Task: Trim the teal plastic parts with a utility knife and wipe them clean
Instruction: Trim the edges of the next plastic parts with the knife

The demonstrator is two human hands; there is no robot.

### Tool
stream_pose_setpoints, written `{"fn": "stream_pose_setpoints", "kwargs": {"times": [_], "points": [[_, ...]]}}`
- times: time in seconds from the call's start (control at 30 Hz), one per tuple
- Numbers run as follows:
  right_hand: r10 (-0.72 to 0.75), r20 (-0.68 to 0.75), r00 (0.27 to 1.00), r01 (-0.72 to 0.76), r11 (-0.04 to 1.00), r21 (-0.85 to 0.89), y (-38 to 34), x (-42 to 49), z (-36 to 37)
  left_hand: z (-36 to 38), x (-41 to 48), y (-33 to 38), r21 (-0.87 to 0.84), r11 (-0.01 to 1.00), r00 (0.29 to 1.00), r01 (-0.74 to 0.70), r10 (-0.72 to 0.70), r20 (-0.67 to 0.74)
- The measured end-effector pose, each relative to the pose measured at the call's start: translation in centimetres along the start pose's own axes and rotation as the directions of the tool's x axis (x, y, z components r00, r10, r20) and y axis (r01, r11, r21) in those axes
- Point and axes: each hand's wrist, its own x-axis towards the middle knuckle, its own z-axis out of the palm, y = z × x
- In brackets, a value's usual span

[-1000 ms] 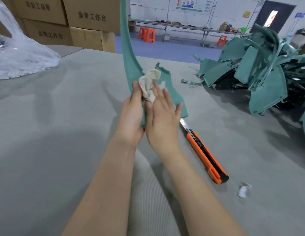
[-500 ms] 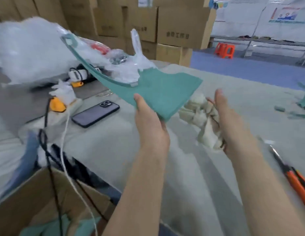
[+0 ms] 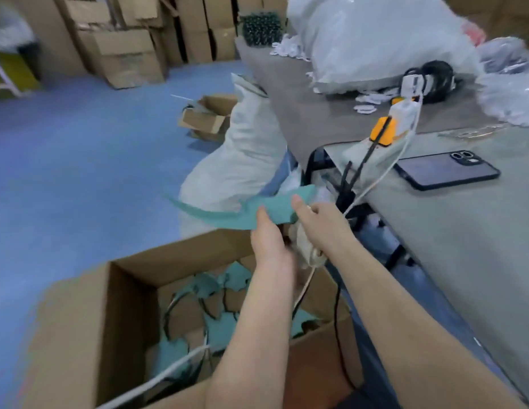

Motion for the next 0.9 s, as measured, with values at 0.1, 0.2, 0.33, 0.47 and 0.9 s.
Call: {"fn": "stream_pose_setpoints", "kwargs": {"times": [0.1, 0.2, 0.33, 0.47, 0.9], "points": [[0.05, 0.136, 0.989, -0.028, 0.987, -0.158, 2.2, 0.2, 2.6, -2.5, 1.5, -0.2, -0.045, 0.972, 0.97, 0.23, -0.232, -0.075], [0.05, 0.164, 0.985, -0.029, 0.992, -0.127, 3.5, -0.4, 2.8, -3.7, 1.7, -1.3, -0.045, 0.966, 0.954, 0.253, -0.257, -0.154], [-0.031, 0.062, 0.998, 0.027, 0.997, 0.066, 2.6, -1.2, -0.1, -0.2, -0.4, -2.0, 0.119, 0.992, 1.0, 0.03, -0.03, -0.004], [-0.111, -0.259, 0.959, 0.183, 0.945, 0.271, 1.8, -3.7, -8.5, 7.0, -5.7, -3.0, 0.209, 0.946, 0.948, -0.247, 0.191, 0.254], [0.275, -0.957, 0.098, -0.147, 0.955, 0.259, 14.3, -32.0, -32.5, 15.9, -34.2, -27.4, 0.546, 0.72, 0.122, -0.427, -0.553, 0.824]]}}
